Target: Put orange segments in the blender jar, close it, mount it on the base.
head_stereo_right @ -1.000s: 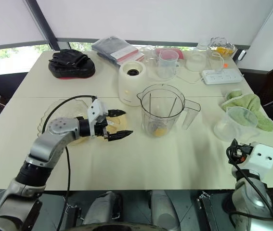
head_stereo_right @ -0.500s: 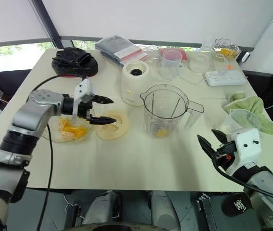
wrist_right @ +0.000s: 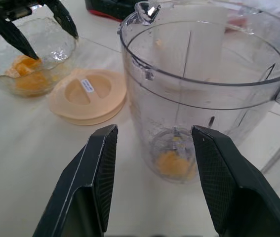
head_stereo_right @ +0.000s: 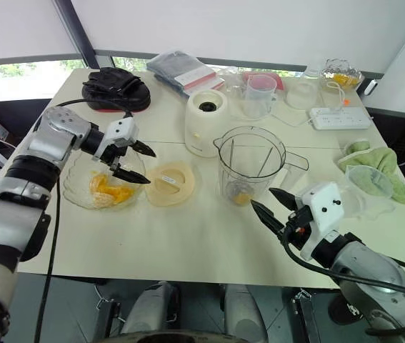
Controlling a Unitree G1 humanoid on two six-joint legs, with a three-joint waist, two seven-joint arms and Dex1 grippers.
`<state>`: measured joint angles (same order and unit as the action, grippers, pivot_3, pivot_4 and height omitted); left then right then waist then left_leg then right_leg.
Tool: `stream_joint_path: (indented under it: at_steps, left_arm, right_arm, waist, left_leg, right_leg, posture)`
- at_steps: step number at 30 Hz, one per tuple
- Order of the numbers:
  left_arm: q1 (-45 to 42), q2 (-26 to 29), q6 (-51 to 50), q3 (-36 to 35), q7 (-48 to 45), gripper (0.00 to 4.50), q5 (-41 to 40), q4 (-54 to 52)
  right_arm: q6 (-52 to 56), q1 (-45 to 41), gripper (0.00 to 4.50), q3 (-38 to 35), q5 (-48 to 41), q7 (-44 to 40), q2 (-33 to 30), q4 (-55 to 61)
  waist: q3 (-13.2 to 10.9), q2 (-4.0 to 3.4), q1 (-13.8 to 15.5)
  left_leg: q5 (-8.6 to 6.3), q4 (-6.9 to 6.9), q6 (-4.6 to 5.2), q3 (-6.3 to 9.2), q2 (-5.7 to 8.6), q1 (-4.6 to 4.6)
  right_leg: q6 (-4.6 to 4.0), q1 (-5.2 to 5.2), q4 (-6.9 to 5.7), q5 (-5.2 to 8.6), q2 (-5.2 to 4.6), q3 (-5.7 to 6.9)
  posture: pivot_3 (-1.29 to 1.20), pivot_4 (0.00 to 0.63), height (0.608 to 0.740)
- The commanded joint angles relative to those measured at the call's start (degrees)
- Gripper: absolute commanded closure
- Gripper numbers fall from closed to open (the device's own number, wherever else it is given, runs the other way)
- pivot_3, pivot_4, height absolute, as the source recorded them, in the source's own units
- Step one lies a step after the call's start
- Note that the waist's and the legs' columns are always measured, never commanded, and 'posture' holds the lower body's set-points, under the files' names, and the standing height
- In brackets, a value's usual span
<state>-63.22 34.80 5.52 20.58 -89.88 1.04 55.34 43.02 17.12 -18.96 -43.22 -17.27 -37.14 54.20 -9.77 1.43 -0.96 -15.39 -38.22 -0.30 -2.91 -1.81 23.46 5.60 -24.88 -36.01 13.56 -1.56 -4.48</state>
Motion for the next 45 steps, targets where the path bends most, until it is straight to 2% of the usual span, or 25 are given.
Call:
stream_joint_path:
  at_steps: [1,13,23,30,35,38,45]
  left_arm:
    - [-3.5,-1.8,7.0,0.1,0.8,0.00,3.4,5.8]
    - [-8.7,-8.5,15.8,0.1,6.5,0.00,10.8,16.5]
    - [-9.3,-10.0,16.8,-0.7,9.8,0.00,12.7,18.3]
    - [-8.4,-11.0,19.7,0.6,16.5,0.00,16.4,19.1]
    - [-8.1,-11.4,19.6,-0.3,16.1,0.00,16.6,19.6]
    - [-8.1,-11.6,19.6,-0.3,17.7,0.79,17.2,19.7]
    - [-8.0,-11.8,19.6,-0.9,17.6,0.79,17.1,19.8]
  right_arm:
    - [-1.5,0.1,2.04,0.4,1.3,0.7,0.5,2.5]
    - [-4.6,5.4,2.04,1.0,2.6,5.4,1.9,5.8]
    - [-11.4,10.5,2.04,4.1,1.4,10.5,-2.1,5.8]
    - [-13.2,10.9,2.04,5.9,0.4,13.5,-4.8,5.8]
    - [-15.2,12.8,2.04,6.1,-0.2,15.1,-6.6,5.8]
    - [-16.8,14.0,1.98,6.8,-0.4,16.2,-7.5,5.8]
    - [-19.6,15.3,1.98,9.2,-0.2,18.8,-8.9,5.8]
  waist:
    - [0.0,0.01,0.2]
    - [-0.1,0.20,0.2]
    - [-0.1,0.22,0.2]
    - [-0.1,0.25,0.3]
    - [-0.1,0.25,0.2]
    - [-0.1,0.26,0.3]
    - [0.0,0.28,0.3]
  left_leg:
    - [0.00,0.00,0.00,0.00,0.00,0.00]
    - [0.00,-0.02,0.00,0.05,0.00,0.03]
    - [0.00,-0.03,0.00,0.05,0.00,0.01]
    - [0.00,-0.05,0.00,0.05,0.00,0.01]
    - [0.00,-0.05,0.00,0.05,0.00,0.00]
    - [0.00,-0.05,0.00,0.05,0.00,0.00]
    - [0.00,-0.08,0.00,0.05,0.00,-0.01]
  right_leg:
    - [0.00,0.00,0.00,0.00,0.00,0.00]
    - [0.03,0.01,-0.04,-0.02,0.01,0.03]
    - [0.03,0.02,-0.07,-0.02,0.02,0.03]
    - [0.04,0.04,-0.07,-0.03,0.02,0.03]
    - [0.04,0.04,-0.07,-0.03,0.02,0.03]
    - [0.04,0.05,-0.07,-0.03,0.02,0.03]
    - [0.04,0.07,-0.08,-0.03,0.02,0.03]
  posture:
    - [0.00,0.150,0.740]
    - [0.00,0.150,0.740]
    - [0.00,0.150,0.740]
    - [0.00,0.150,0.740]
    - [0.00,0.150,0.740]
    - [0.00,0.150,0.740]
    - [0.00,0.150,0.740]
